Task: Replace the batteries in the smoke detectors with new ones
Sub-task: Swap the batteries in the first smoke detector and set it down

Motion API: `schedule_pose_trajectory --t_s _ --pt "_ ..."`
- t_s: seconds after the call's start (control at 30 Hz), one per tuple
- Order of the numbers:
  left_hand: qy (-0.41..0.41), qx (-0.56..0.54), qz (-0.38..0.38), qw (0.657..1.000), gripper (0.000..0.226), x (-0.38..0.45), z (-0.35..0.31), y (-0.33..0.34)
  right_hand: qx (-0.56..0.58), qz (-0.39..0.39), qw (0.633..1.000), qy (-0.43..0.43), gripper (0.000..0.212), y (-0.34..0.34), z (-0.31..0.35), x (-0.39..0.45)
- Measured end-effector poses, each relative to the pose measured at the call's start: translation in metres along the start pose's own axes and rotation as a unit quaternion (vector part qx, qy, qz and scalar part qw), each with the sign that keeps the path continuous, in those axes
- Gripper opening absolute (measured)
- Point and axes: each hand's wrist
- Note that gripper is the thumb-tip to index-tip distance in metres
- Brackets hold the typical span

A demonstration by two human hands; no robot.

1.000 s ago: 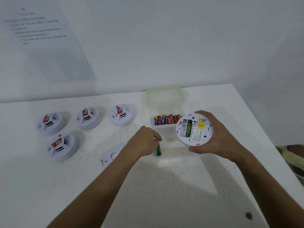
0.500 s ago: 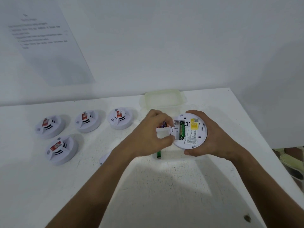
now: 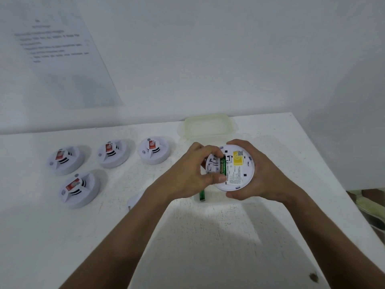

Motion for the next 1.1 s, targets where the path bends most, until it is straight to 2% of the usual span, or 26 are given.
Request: schedule_pose_trajectory --t_s 0.2,0.3,0.4,0.5,0.6,0.67,0.77,0.83,0.97,1.1 --pt "-0.018 -0.018 0.001 1.000 0.043 0.003 0.002 0.002 -0.003 -0.011 1.000 0.002 0.087 0.006 0.000 0.001" --pt "0.018 -0.004 -0.037 0.999 0.045 0.007 0.005 0.006 -0.003 -0.019 1.000 0.004 0.088 0.004 -0.002 0.002" --pt "0.081 0.012 -0.100 0.992 0.032 0.010 0.005 0.013 -0.002 -0.018 1.000 0.013 0.092 0.004 -0.003 0.003" --pt "0.090 -0.036 -0.137 0.986 0.023 0.010 0.004 0.017 -0.011 -0.018 1.000 0.022 0.094 0.002 -0.008 0.001" --pt "0.033 -0.152 -0.206 0.966 0.027 0.010 0.005 0.004 -0.013 -0.029 0.999 0.038 0.094 -0.008 -0.014 -0.006" --pt "-0.018 -0.162 -0.250 0.955 0.025 0.007 0.011 -0.008 -0.014 -0.037 0.998 0.057 0.094 -0.015 -0.020 -0.014" --pt "-0.092 -0.073 -0.221 0.968 0.022 -0.003 0.025 -0.008 -0.022 -0.032 0.996 0.083 0.096 -0.019 -0.026 -0.022" --pt "-0.111 -0.014 -0.189 0.976 0.023 -0.007 0.035 0.004 -0.022 -0.023 0.996 0.086 0.096 -0.017 -0.027 -0.024" --pt "-0.159 0.049 -0.173 0.971 0.020 -0.004 0.047 0.021 -0.017 -0.010 0.996 0.087 0.096 -0.010 -0.027 -0.023" --pt "-0.212 0.052 -0.156 0.963 0.018 0.002 0.051 0.025 -0.017 -0.003 0.996 0.085 0.095 -0.010 -0.027 -0.024"
Point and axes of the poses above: each hand's wrist, its own x-axis towards the middle knuckle, its own y-axis out of the palm, z = x × y, and after that the axes turned 14 degrees about -x, right-handed
